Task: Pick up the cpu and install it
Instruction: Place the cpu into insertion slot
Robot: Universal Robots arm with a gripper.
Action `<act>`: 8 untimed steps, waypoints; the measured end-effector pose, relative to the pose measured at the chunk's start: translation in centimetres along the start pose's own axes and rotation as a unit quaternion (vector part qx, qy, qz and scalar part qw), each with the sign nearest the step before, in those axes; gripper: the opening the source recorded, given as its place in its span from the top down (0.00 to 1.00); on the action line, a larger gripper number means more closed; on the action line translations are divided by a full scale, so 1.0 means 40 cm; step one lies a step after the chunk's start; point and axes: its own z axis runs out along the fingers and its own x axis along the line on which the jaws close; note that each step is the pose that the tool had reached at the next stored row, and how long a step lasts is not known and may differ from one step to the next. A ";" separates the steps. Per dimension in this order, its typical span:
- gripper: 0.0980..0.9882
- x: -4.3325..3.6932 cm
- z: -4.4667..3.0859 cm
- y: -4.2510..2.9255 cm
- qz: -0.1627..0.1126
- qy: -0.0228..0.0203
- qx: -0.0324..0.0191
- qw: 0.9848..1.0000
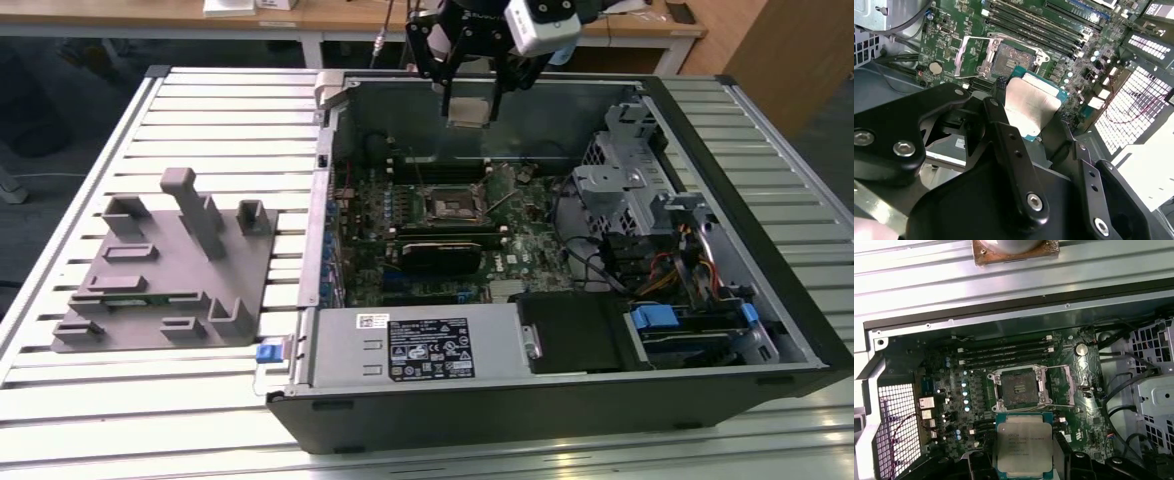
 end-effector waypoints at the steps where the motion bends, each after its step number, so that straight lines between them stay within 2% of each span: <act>1: 0.51 0.000 0.000 0.000 0.002 0.000 0.000 1.000; 8: 0.51 0.000 0.000 0.000 0.014 -0.001 0.000 1.000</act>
